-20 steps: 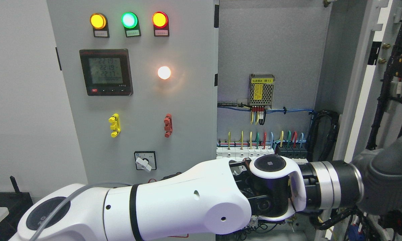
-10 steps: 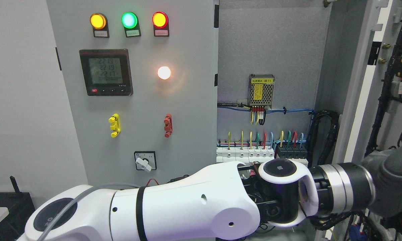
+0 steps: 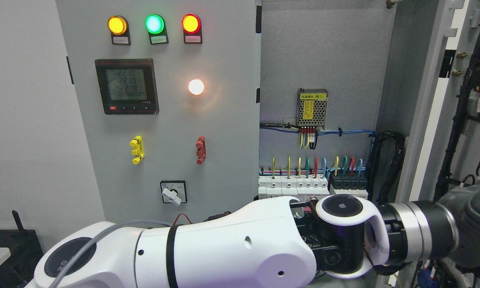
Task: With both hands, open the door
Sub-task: 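Extend the left arm to push the door fully open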
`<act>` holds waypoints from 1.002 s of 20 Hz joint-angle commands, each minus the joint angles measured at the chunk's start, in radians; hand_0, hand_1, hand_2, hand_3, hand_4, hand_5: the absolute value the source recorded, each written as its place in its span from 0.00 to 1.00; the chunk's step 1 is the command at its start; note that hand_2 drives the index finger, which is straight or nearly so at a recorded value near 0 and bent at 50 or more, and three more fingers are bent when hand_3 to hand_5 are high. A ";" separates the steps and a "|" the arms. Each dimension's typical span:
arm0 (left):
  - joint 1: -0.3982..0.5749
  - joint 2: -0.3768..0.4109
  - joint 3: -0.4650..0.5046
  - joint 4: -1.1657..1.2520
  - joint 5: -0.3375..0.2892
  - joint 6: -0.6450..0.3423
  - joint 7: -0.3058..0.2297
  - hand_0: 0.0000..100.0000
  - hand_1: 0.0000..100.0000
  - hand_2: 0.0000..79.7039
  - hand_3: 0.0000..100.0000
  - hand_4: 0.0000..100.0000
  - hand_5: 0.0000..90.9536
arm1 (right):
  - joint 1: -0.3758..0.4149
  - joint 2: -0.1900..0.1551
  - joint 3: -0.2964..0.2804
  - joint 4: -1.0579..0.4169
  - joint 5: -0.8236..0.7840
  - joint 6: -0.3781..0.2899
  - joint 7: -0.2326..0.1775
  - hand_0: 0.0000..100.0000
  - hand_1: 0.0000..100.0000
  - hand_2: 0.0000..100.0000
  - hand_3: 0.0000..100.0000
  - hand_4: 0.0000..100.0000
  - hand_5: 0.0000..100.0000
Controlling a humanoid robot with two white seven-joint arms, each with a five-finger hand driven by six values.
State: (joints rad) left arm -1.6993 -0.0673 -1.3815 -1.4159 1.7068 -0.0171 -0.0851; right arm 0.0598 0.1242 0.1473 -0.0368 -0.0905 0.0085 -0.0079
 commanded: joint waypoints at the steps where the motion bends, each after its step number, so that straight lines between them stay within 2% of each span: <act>1: 0.024 0.001 0.004 -0.006 -0.010 0.005 -0.007 0.00 0.00 0.00 0.00 0.00 0.00 | 0.000 0.000 0.000 0.000 0.000 -0.001 0.000 0.38 0.00 0.00 0.00 0.00 0.00; 4: 0.046 0.027 0.006 -0.008 -0.058 0.006 -0.018 0.00 0.00 0.00 0.00 0.00 0.00 | 0.000 0.000 0.000 0.000 0.000 -0.001 0.000 0.38 0.00 0.00 0.00 0.00 0.00; 13: 0.075 0.204 0.010 -0.015 -0.056 0.005 -0.108 0.00 0.00 0.00 0.00 0.00 0.00 | 0.000 0.000 0.000 0.000 0.000 -0.001 0.000 0.38 0.00 0.00 0.00 0.00 0.00; 16: 0.096 0.282 0.010 -0.041 -0.056 0.005 -0.172 0.00 0.00 0.00 0.00 0.00 0.00 | 0.000 0.000 0.000 0.000 0.000 -0.001 0.000 0.38 0.00 0.00 0.00 0.00 0.00; 20: 0.151 0.432 0.009 -0.104 -0.062 0.005 -0.280 0.00 0.00 0.00 0.00 0.00 0.00 | 0.000 0.000 0.000 0.000 0.000 -0.001 0.000 0.38 0.00 0.00 0.00 0.00 0.00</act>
State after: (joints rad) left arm -1.6021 0.1221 -1.3742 -1.4480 1.6504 -0.0072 -0.3029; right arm 0.0598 0.1243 0.1473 -0.0369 -0.0906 0.0085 -0.0079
